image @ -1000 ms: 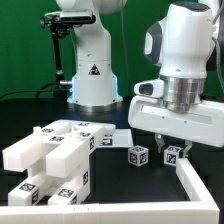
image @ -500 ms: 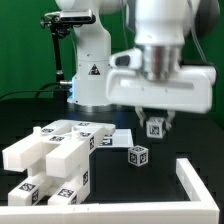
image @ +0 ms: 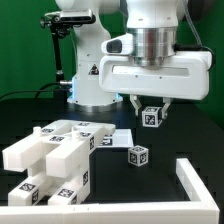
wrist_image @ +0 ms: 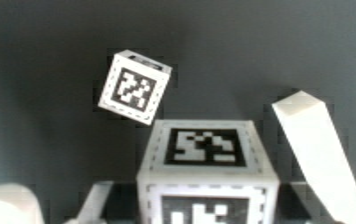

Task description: Assemble chair

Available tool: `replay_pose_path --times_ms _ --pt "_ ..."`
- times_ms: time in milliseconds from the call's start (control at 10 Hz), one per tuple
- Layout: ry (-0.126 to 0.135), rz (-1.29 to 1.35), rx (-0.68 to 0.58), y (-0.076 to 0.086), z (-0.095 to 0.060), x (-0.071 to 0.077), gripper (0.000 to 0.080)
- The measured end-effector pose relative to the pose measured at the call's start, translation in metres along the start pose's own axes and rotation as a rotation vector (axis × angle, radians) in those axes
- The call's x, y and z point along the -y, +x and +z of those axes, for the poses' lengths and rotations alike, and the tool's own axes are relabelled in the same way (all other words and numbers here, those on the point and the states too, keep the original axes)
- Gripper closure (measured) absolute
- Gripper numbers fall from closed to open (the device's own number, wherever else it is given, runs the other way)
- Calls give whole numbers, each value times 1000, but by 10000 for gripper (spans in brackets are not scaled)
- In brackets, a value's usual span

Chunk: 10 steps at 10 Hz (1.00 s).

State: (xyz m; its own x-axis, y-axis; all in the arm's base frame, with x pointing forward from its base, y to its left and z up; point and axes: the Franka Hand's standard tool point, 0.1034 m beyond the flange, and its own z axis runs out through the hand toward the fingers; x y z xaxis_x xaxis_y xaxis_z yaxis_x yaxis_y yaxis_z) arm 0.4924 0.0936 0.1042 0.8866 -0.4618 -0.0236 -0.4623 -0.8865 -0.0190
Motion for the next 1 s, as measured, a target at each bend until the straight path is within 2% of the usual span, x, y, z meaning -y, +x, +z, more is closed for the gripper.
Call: replay_pose_path --times_ms 200,300,500,700,800,900,1000 --pt "0 -148 0 43 -42 -18 515" --pt "4 -181 -6 64 -55 -23 515" --pt "0 -164 -10 58 -49 -21 515" --pt "0 -167 -11 61 -49 -25 515" --pt "-8 -279 -18 73 -48 -42 515" --pt "-19 -319 -31 92 -50 -60 515" --pt "-25 -340 -40 103 -51 -67 515"
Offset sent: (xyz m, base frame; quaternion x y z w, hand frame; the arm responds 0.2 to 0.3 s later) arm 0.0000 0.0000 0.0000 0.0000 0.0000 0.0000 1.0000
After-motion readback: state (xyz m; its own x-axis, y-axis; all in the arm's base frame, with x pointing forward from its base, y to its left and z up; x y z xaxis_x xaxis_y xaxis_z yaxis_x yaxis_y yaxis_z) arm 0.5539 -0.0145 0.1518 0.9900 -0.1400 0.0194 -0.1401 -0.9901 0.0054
